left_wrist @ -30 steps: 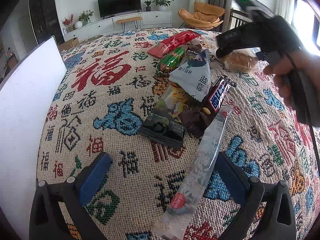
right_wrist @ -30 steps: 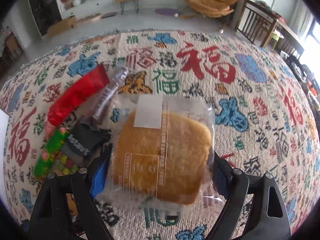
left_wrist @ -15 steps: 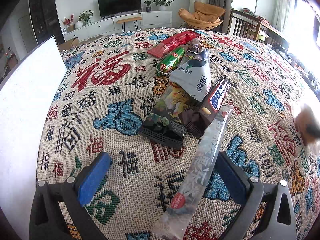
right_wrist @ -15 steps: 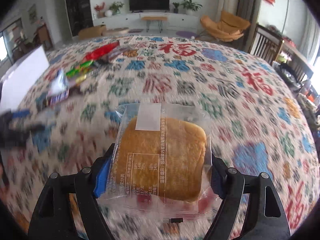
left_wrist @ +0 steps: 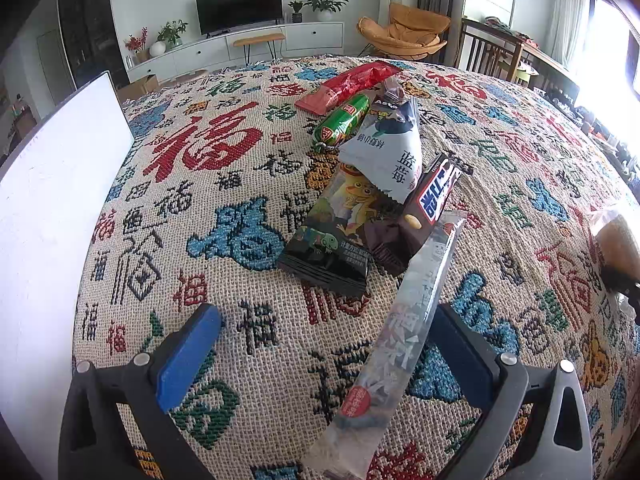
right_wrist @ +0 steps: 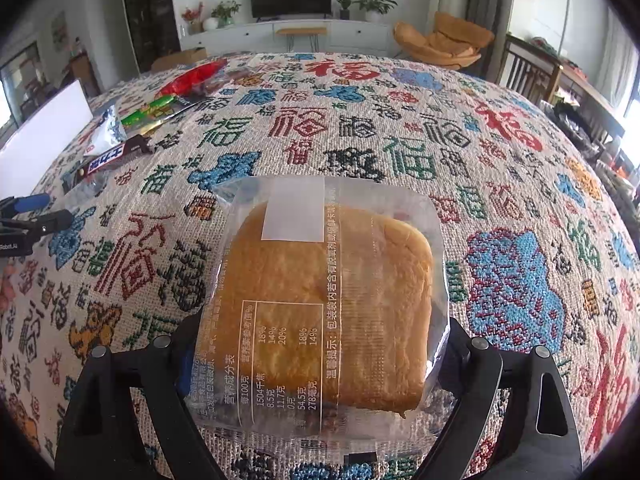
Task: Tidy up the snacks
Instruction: 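Grasp the square bread packet with the right tool while the left tool grasps the clear tube packet, then carry both packets over the white box and open both tools to drop them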
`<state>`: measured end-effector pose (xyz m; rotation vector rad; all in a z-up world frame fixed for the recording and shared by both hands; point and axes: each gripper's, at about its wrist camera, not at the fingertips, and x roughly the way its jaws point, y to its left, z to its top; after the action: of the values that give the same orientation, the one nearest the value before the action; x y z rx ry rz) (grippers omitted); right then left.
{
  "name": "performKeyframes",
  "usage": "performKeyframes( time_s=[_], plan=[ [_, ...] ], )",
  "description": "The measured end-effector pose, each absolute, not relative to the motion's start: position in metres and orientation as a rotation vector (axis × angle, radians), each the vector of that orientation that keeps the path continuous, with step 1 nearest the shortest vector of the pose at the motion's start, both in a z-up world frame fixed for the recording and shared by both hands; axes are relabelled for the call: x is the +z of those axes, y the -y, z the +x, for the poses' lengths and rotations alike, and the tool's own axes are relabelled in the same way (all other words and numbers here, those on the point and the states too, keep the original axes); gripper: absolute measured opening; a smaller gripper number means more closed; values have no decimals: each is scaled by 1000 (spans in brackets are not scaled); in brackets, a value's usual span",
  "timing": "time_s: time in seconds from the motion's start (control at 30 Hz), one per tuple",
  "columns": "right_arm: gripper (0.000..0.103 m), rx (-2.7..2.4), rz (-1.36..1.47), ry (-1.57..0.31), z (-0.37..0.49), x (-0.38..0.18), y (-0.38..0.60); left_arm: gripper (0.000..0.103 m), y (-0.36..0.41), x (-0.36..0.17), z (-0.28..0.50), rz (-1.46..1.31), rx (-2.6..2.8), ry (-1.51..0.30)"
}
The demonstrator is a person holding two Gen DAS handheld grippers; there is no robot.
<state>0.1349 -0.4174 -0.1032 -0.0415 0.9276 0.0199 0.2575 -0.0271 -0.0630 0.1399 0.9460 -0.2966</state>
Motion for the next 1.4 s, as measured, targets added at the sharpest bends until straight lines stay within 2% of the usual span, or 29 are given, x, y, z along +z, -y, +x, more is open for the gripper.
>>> performKeyframes(
  time_s=[0.2,0.23,0.27,0.3,0.37,0.5,0.63,0.7,0.73,0.77,0.8,0.83,0.9,1.0,1.4],
  plan=[
    [91,22,-38,-927,135,-104,418,101,42,-56,245,132,-286,-1067],
    [91,22,-37,-927,135,-104,418,90,47,-55,239,152,-318,-1054],
    [91,22,-37,-928,135,-104,418,71,54,-54,234,187,-327,-1041],
    [91,22,-37,-928,135,-103,418,62,59,-52,230,209,-338,-1025],
    [91,23,-34,-928,136,-103,418,22,66,-48,226,215,-336,-1012],
    [91,23,-34,-928,136,-104,418,18,68,-44,210,100,-363,-1027],
    [91,23,-34,-928,137,-104,418,19,70,-44,168,47,-378,-1041],
    [91,23,-34,-928,137,-104,418,26,74,-46,154,43,-393,-1042],
    [91,23,-34,-928,137,-104,419,45,76,-46,147,48,-407,-1027],
    [91,23,-34,-928,136,-104,418,74,79,-46,145,61,-422,-1016],
    [91,23,-34,-928,137,-104,418,85,80,-47,146,77,-418,-1011],
    [91,23,-34,-928,137,-104,418,91,81,-48,148,99,-396,-1000],
    [91,23,-34,-928,137,-104,418,91,82,-54,158,142,-355,-998],
    [91,24,-33,-928,136,-104,418,103,83,-62,170,185,-341,-972],
    [92,34,-18,-928,136,-104,419,103,83,-62,183,201,-378,-1003]
  ],
)
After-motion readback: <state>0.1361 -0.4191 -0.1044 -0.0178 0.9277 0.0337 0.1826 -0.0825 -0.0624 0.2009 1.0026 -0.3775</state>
